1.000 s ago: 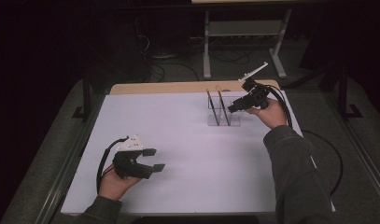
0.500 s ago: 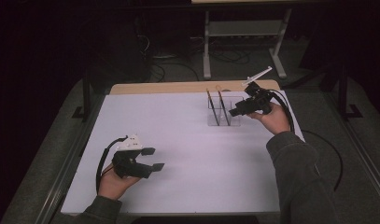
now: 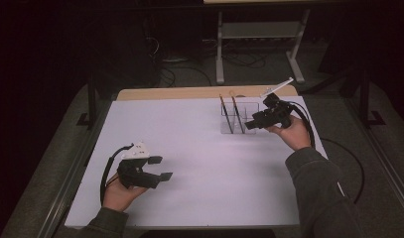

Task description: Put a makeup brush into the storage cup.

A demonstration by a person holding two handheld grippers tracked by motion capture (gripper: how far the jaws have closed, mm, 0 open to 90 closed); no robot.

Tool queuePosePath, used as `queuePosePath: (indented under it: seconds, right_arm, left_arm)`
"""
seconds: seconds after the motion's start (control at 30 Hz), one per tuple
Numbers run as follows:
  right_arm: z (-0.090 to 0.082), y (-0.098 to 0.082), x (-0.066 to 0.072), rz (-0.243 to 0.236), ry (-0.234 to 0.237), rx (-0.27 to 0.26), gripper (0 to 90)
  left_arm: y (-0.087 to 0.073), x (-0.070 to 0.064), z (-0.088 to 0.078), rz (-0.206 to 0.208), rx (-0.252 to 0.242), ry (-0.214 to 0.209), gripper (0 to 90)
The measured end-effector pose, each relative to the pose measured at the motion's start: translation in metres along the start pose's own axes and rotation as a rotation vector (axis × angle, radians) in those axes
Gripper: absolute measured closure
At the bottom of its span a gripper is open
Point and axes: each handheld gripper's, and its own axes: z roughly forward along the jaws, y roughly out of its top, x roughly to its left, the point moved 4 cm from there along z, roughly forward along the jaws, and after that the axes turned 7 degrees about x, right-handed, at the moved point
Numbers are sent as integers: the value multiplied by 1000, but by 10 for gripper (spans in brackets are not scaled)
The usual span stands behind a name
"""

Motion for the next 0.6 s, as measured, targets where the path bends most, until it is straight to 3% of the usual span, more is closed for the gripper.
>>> queuePosePath:
  seconds: [0.33,0.5,0.6]
  right_arm:
    - [-3,-11,6,3,2,-19,370]
    - [-2,-16,7,-19,3,-30,363]
    - [-3,-19,8,-3,9,-32,356]
  left_arm:
    - [0,2,-2,1,1,7,275]
    - [-1,3,-3,-6,-1,12,270]
    - [-1,4,-3,-3,1,13,269]
